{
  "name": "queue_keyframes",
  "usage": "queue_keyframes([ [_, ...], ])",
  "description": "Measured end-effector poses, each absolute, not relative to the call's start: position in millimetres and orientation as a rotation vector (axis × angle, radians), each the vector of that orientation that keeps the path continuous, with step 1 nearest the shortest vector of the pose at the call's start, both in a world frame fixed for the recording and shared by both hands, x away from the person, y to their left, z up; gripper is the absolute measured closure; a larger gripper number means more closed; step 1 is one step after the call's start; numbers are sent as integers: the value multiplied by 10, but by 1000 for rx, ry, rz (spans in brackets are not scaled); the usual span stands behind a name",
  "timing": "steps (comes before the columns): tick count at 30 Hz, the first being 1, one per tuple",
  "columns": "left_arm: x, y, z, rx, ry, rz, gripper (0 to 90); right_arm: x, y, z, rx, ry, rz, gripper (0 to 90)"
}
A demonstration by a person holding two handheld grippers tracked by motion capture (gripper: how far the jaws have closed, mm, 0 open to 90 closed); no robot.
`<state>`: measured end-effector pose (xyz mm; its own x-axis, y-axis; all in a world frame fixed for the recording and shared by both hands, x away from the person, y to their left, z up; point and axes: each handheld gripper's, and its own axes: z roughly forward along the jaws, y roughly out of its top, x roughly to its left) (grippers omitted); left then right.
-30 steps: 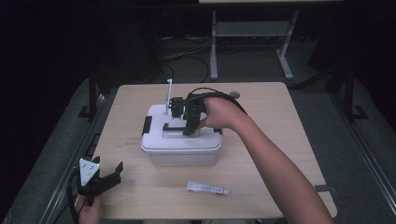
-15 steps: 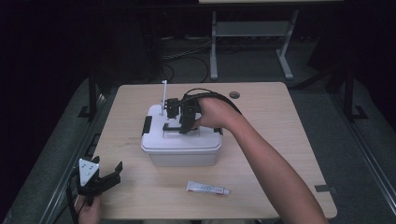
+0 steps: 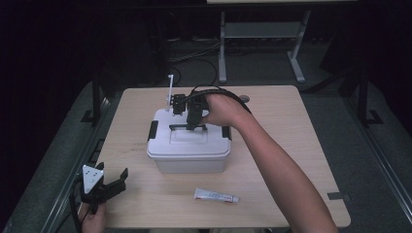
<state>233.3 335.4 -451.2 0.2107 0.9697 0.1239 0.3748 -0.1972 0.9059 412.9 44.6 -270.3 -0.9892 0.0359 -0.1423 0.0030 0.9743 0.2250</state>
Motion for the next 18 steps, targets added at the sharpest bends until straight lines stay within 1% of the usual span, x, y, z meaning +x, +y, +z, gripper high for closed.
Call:
queue_keyframes([
  [5, 2336, 3352, -4516, 1706, 1270, 966, 150, 4183, 470, -2712, 30, 2981, 332, 734],
  [7, 2336, 3351, -4515, 1709, 1269, 967, 150, 4208, 478, -2711, 41, 2986, 336, 735],
  [18, 2335, 3363, -4515, 1706, 1271, 969, 150, 4275, 516, -2724, 42, 3015, 346, 803],
])
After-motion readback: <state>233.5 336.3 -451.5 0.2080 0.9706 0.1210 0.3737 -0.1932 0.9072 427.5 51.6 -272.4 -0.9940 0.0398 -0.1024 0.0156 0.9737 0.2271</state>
